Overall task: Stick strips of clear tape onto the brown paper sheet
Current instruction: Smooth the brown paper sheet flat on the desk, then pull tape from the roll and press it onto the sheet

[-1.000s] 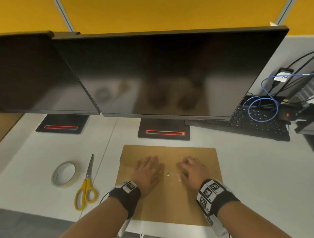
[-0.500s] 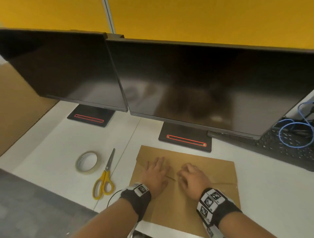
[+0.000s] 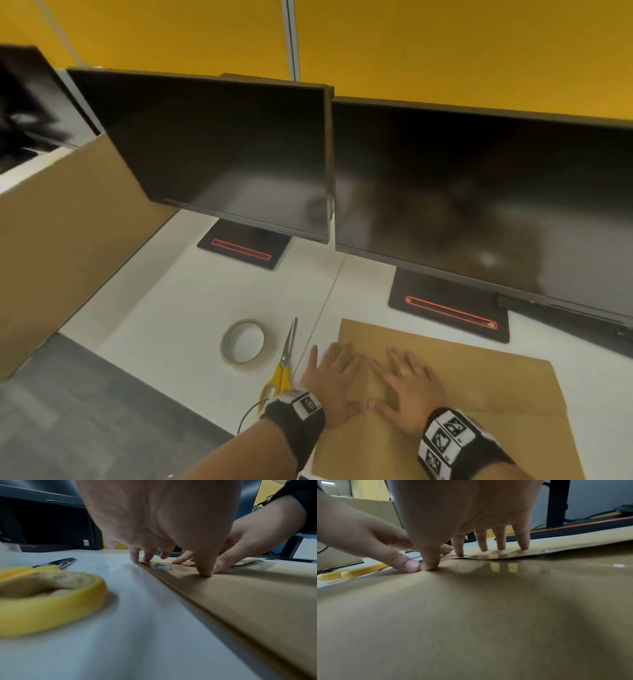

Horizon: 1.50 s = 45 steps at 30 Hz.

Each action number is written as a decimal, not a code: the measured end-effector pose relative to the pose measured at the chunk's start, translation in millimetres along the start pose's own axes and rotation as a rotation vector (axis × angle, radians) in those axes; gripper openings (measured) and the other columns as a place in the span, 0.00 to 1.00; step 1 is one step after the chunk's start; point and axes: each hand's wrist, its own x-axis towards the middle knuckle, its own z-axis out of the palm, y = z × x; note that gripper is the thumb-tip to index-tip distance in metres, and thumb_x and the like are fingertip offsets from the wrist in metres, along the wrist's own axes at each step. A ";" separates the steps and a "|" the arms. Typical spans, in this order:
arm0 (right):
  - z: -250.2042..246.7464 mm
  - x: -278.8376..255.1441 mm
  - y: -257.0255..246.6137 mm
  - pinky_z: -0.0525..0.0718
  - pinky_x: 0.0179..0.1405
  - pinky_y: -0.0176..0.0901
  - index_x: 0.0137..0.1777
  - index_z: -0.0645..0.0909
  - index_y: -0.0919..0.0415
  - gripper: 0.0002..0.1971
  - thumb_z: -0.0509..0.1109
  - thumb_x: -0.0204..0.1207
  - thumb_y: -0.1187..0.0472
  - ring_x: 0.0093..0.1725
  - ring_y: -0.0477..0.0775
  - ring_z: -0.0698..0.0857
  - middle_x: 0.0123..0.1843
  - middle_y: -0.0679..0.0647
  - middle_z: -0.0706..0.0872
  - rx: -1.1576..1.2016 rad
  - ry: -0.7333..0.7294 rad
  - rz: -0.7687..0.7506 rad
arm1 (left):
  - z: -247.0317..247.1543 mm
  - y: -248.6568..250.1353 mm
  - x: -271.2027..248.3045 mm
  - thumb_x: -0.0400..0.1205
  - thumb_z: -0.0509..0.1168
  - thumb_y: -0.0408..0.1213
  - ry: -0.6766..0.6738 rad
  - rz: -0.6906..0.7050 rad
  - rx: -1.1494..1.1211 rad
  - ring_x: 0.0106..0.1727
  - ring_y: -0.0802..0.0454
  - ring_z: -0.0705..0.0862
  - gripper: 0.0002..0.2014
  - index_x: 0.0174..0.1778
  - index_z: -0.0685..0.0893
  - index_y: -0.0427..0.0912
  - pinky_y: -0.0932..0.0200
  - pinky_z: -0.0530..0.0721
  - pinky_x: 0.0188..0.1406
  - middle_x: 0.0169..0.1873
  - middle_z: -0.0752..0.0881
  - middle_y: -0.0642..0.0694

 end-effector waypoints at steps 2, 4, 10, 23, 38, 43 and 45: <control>1.2 3.1 -7.6 0.50 0.80 0.64 0.79 0.42 0.33 0.39 0.48 0.68 0.26 0.83 0.60 0.42 0.85 0.50 0.39 0.017 0.011 0.050 | 3.9 -7.5 2.2 0.65 0.23 0.76 0.010 0.037 0.004 0.83 0.44 0.36 0.51 0.82 0.39 0.50 0.39 0.24 0.69 0.83 0.36 0.47; -2.0 5.0 -13.1 0.51 0.80 0.62 0.79 0.46 0.35 0.38 0.55 0.71 0.30 0.83 0.60 0.44 0.85 0.49 0.41 0.056 0.022 0.091 | 2.1 -14.6 1.7 0.74 0.29 0.69 0.041 0.023 0.003 0.83 0.44 0.37 0.43 0.83 0.43 0.50 0.38 0.26 0.71 0.83 0.38 0.46; -15.3 13.3 -23.1 0.59 0.80 0.55 0.77 0.56 0.37 0.40 0.62 0.64 0.31 0.81 0.61 0.50 0.83 0.50 0.51 0.133 0.047 0.169 | -14.7 -46.1 -10.3 0.86 0.47 0.46 0.115 -0.212 -0.010 0.83 0.40 0.46 0.28 0.82 0.51 0.44 0.35 0.42 0.79 0.83 0.43 0.39; -25.7 17.6 -32.9 0.64 0.78 0.54 0.76 0.59 0.42 0.39 0.62 0.64 0.33 0.80 0.62 0.52 0.81 0.51 0.53 0.170 0.044 0.221 | -21.3 -119.2 -25.3 0.77 0.58 0.52 0.191 -0.553 -0.252 0.67 0.42 0.72 0.35 0.78 0.56 0.45 0.50 0.75 0.63 0.70 0.66 0.41; -16.9 15.5 -24.9 0.61 0.79 0.56 0.78 0.55 0.39 0.39 0.60 0.66 0.32 0.82 0.61 0.48 0.83 0.50 0.50 0.177 0.049 0.197 | -16.6 -106.3 -28.4 0.75 0.57 0.24 0.243 -0.365 -0.540 0.61 0.43 0.77 0.42 0.82 0.46 0.49 0.47 0.82 0.56 0.67 0.72 0.43; -17.4 13.0 -21.7 0.53 0.81 0.57 0.79 0.54 0.39 0.37 0.61 0.70 0.35 0.82 0.60 0.48 0.84 0.51 0.49 0.170 0.085 0.161 | -34.7 -70.6 -20.3 0.75 0.56 0.21 0.347 -0.209 -0.728 0.66 0.45 0.77 0.42 0.82 0.48 0.55 0.51 0.81 0.62 0.68 0.74 0.40; -16.6 11.0 -18.2 0.48 0.82 0.57 0.79 0.55 0.39 0.35 0.62 0.73 0.38 0.83 0.57 0.48 0.84 0.53 0.49 0.180 0.102 0.141 | -42.9 -53.2 -18.3 0.78 0.59 0.23 0.382 -0.115 -0.783 0.64 0.49 0.79 0.40 0.81 0.51 0.56 0.56 0.81 0.61 0.68 0.75 0.44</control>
